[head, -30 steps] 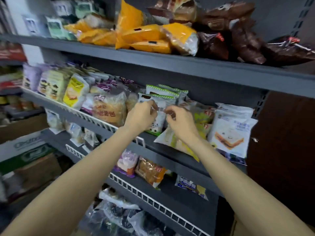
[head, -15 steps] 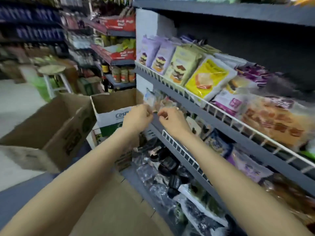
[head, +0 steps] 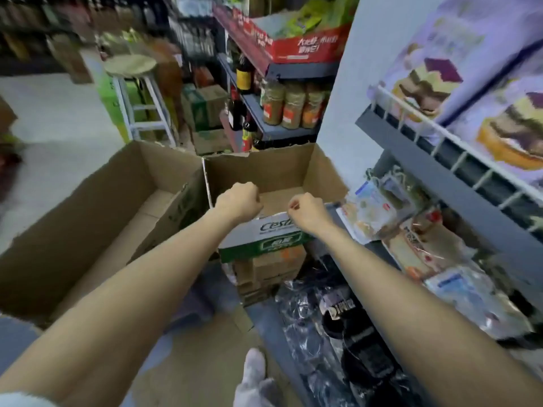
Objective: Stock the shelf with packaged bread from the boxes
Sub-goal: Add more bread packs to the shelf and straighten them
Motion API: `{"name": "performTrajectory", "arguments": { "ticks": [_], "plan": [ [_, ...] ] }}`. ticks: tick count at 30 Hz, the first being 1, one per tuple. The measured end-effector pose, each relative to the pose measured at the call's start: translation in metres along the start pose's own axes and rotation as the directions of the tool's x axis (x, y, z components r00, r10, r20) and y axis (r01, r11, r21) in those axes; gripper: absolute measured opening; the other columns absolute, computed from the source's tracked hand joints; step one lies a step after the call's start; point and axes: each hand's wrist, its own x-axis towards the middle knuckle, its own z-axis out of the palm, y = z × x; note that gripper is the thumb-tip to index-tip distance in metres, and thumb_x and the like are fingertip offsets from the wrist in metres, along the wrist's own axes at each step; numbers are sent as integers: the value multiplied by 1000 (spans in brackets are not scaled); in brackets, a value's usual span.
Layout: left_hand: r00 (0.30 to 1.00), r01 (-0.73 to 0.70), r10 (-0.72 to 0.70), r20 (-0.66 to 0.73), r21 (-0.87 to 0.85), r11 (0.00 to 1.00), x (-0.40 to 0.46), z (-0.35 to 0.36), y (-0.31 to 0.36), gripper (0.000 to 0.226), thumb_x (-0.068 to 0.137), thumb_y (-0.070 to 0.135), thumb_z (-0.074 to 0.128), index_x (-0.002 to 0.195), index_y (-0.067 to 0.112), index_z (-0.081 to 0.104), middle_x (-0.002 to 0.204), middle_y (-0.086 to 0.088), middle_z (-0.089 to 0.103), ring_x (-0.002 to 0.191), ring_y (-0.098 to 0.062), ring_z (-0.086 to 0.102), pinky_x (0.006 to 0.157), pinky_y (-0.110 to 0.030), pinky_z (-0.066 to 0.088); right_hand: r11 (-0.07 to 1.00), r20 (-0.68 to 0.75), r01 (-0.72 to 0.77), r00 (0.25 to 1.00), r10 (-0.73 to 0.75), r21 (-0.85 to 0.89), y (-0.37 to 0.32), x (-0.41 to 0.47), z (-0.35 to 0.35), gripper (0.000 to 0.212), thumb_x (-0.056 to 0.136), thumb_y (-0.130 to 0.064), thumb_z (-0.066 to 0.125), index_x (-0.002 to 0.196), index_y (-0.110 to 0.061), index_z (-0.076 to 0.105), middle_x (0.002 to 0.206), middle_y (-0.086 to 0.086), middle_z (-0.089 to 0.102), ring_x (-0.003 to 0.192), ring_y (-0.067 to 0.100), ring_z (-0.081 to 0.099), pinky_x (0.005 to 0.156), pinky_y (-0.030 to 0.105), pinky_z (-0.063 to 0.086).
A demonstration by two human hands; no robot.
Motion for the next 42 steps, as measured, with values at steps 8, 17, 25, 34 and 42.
{"name": "performTrajectory", "arguments": {
  "ticks": [8,17,25,34,42],
  "plan": [
    [936,179,-139,324,-98,979,198,75,-38,37,95,25,48,123,1,57,124,-18,60,114,-33,57,95,-37,50,956,179,-254,944,278,-144,46,185,44,31,96,-15,45,121,1,55,127,17,55,117,32,53,88,31,44],
    [570,273,-121,813,-49,961,277,153,-49,48,93,36,52,138,20,45,140,-8,46,125,-32,46,89,-42,47,856,705,-217,492,511,-469,97,260,95,51,91,-48,51,128,-13,47,131,6,47,117,28,47,102,38,39],
    [403,526,-122,907,-121,842,275,173,-39,31,98,32,41,110,8,56,87,-9,60,61,-19,60,66,-26,51,853,665,-191,554,502,-485,96,272,93,43,93,-36,53,122,-4,55,129,15,53,94,25,47,84,31,40],
    [629,767,-139,764,-583,268,244,123,-38,26,94,25,56,112,7,49,87,-10,59,69,-19,59,43,-25,55,852,133,-368,930,344,372,60,230,68,32,91,-20,60,120,-7,60,116,4,58,107,17,53,74,15,37],
    [923,370,-5,385,-882,291,150,10,-60,45,86,14,66,127,17,48,120,-7,63,89,-20,65,72,-33,57,535,199,-311,945,258,786,-4,144,12,33,93,-35,55,116,-11,55,105,7,69,92,27,67,82,45,54]
  ]
}}
